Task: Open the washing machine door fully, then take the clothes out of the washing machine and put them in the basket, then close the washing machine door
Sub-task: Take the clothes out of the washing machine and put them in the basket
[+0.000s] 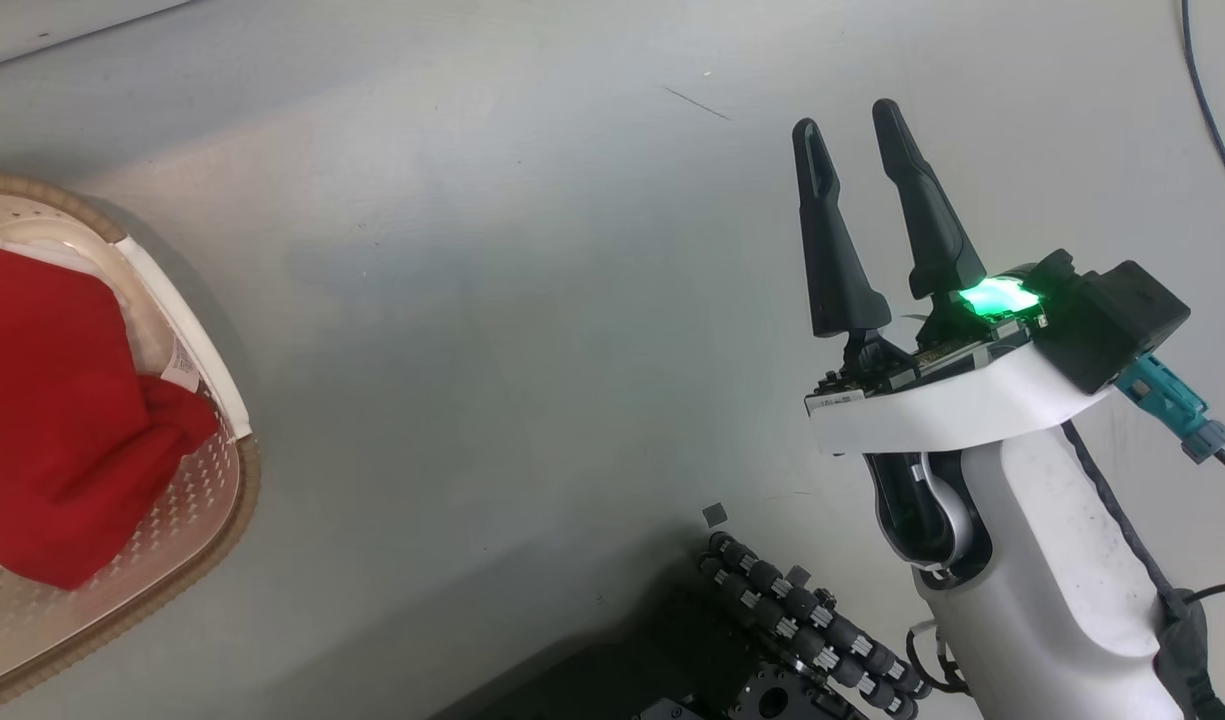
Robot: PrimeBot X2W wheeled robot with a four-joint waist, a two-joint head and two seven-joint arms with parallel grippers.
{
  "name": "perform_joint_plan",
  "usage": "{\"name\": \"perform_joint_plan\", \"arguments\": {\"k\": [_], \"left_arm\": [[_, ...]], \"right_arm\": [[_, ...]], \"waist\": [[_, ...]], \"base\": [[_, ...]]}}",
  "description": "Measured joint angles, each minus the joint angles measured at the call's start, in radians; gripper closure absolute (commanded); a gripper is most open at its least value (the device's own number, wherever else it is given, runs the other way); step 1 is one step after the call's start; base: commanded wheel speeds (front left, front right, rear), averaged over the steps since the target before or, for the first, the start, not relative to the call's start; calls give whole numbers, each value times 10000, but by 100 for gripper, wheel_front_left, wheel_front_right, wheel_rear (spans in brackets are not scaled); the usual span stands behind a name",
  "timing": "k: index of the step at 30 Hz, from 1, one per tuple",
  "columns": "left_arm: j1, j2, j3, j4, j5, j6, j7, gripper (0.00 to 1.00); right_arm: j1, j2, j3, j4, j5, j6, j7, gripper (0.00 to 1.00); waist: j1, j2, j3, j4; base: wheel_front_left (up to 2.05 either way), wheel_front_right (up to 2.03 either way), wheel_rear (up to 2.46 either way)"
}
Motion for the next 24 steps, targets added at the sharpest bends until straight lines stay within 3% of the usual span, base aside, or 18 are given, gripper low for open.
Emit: {"name": "perform_joint_plan", "arguments": {"k": [10, 24], "left_arm": [[-23, -527, 0, -428, -109, -50, -1459, 100], [1499, -1499, 546, -796, -738, 257, -4913, 100]], "right_arm": [[-108, -4, -445, 44, -192, 42, 0, 0], [-188, -10, -1035, 293, -1197, 146, 0, 0]], "waist": [[0, 0, -20, 309], [0, 0, -488, 1194]], "base": [[0, 0, 0], [0, 0, 0]]}}
